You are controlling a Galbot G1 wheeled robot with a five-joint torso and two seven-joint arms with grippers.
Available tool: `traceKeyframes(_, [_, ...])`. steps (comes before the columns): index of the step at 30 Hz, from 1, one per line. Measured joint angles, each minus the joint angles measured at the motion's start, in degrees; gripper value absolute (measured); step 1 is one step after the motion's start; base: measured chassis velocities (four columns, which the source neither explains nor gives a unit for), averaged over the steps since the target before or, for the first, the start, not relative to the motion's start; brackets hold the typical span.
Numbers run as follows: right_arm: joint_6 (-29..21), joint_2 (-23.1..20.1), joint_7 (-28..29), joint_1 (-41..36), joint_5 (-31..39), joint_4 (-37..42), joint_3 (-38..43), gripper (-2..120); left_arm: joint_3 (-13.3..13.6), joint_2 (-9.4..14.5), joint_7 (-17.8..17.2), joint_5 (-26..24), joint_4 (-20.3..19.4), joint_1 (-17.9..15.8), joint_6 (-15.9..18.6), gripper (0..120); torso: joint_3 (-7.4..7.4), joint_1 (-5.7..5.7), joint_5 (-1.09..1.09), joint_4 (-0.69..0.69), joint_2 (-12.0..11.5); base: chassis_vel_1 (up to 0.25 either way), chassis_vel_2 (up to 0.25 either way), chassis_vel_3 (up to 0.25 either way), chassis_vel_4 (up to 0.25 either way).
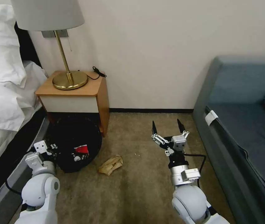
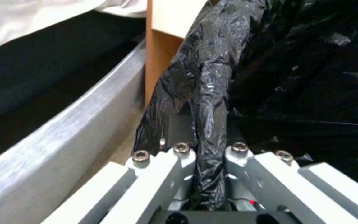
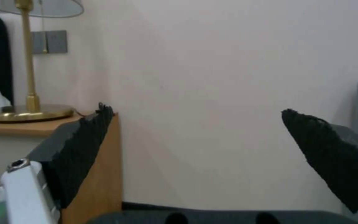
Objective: Pick up the trash bin, then pick up the garbage on the floor and place it into the trash bin.
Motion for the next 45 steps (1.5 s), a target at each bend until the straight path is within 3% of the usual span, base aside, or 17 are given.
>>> traceKeyframes(5, [0.62, -1.15, -0.39, 1.15, 0.72, -1.14, -1.43, 100, 0.00, -0.14, 0.01, 0.01, 0.00, 0.08, -0.11, 3, 0.01, 0.01, 0.00, 0.00, -0.01, -0.114, 0.125, 0.124, -0.095])
traceKeyframes(10, [-0.02, -4.23, -0.85, 5.61, 7.37, -2.70, -5.12, 100, 0.11, -0.21, 0.03, 0.07, -0.02, 0.02, -0.12, 3, 0.00, 0.00, 0.01, 0.00, 0.00, -0.006, 0.008, 0.013, -0.007])
traceKeyframes(13, [-3.26, -9.50, -5.12, 12.65, 21.25, -4.30, -9.08, 100, 0.28, -0.21, 0.04, 0.12, -0.19, 0.17, -0.12, 3, -0.01, 0.00, -0.01, 0.01, 0.00, 0.000, 0.000, 0.000, 0.000])
traceKeyframes(15, [-3.89, -10.89, -6.58, 14.70, 24.54, -5.10, -10.36, 100, 0.30, -0.22, 0.04, 0.16, -0.20, 0.21, -0.12, 3, 0.00, 0.00, -0.01, 0.00, 0.00, 0.000, 0.000, 0.000, 0.000])
traceKeyframes(19, [-6.75, -16.61, -11.44, 26.85, 41.99, -9.21, -21.62, 100, 0.44, -0.50, 0.08, 0.29, -0.21, 0.26, -0.17, 3, 0.00, 0.01, 0.00, -0.01, 0.00, 0.000, 0.000, 0.000, 0.000])
traceKeyframes(20, [-6.75, -16.61, -11.44, 26.85, 41.99, -9.21, -21.62, 100, 0.44, -0.50, 0.08, 0.29, -0.21, 0.26, -0.17, 3, 0.00, 0.01, 0.00, -0.01, 0.00, 0.000, 0.000, 0.000, 0.000])
traceKeyframes(23, [-7.51, -18.48, -14.84, 38.94, 47.85, -14.14, -34.51, 100, 0.43, -0.58, 0.13, 0.32, -0.22, 0.25, -0.35, 3, 0.00, 0.01, -0.01, 0.02, 0.00, 0.000, 0.000, 0.000, 0.000])
traceKeyframes(27, [-5.55, -18.32, -19.11, 48.92, 45.40, -22.19, -47.92, 100, 0.05, -0.53, 0.16, 0.24, -0.65, 0.26, -0.35, 3, 0.00, 0.01, -0.01, 0.01, 0.00, 0.000, 0.000, 0.000, 0.000])
traceKeyframes(30, [-1.76, -16.09, -23.80, 58.07, 39.29, -32.51, -59.93, 100, -0.62, -0.38, 0.19, -0.18, -1.14, 0.28, -0.37, 3, 0.00, 0.00, -0.03, 0.00, 0.00, 0.000, 0.000, 0.000, 0.000])
traceKeyframes(31, [-1.76, -16.09, -23.80, 58.07, 39.29, -32.51, -59.93, 100, -0.62, -0.38, 0.19, -0.18, -1.14, 0.28, -0.37, 3, 0.00, 0.00, -0.03, 0.00, 0.00, 0.000, 0.000, 0.000, 0.000])
traceKeyframes(34, [2.29, -11.94, -29.08, 63.14, 33.38, -42.05, -68.03, 100, -1.16, -0.29, 0.23, -0.51, -1.27, 0.80, -0.73, 3, 0.00, 0.00, -0.01, 0.00, 0.00, 0.000, 0.000, 0.000, 0.000])
traceKeyframes(36, [3.77, -10.16, -30.64, 64.00, 31.71, -45.59, -69.65, 100, -1.32, -0.33, 0.25, -0.56, -1.28, 1.01, -0.95, 3, 0.00, 0.01, -0.04, -0.01, 0.00, 0.000, 0.000, 0.000, 0.000])
traceKeyframes(40, [9.45, -0.45, -35.98, 64.71, 25.31, -61.16, -72.41, 100, -1.90, -0.68, 0.41, -0.73, -1.37, 1.90, -1.79, 3, 0.00, 0.01, -0.02, 0.01, -0.01, 0.000, 0.000, 0.000, 0.000])
traceKeyframes(45, [12.65, 4.76, -38.72, 64.26, 22.17, -70.07, -72.30, 100, -2.15, -0.80, 0.44, -0.74, -1.71, 2.53, -2.05, 3, 0.01, 0.00, -0.02, 0.03, -0.01, 0.000, 0.000, 0.000, 0.000])
